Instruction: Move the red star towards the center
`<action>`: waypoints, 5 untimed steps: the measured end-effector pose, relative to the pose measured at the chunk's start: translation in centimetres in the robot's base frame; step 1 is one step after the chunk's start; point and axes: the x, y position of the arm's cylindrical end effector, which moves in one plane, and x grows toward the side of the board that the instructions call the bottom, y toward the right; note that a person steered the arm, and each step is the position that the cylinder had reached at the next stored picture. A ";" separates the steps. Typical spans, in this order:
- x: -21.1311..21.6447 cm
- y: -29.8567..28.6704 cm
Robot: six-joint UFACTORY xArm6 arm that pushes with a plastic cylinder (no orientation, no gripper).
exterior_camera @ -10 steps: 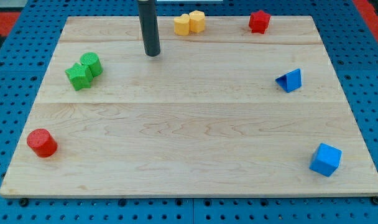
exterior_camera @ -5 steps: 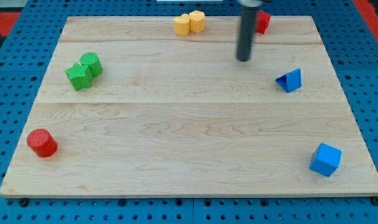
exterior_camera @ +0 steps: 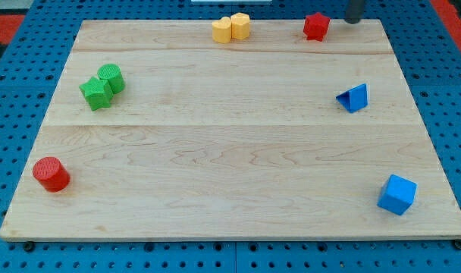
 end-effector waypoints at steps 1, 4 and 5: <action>0.1 -3.9; 6.4 -10.7; 9.4 -7.5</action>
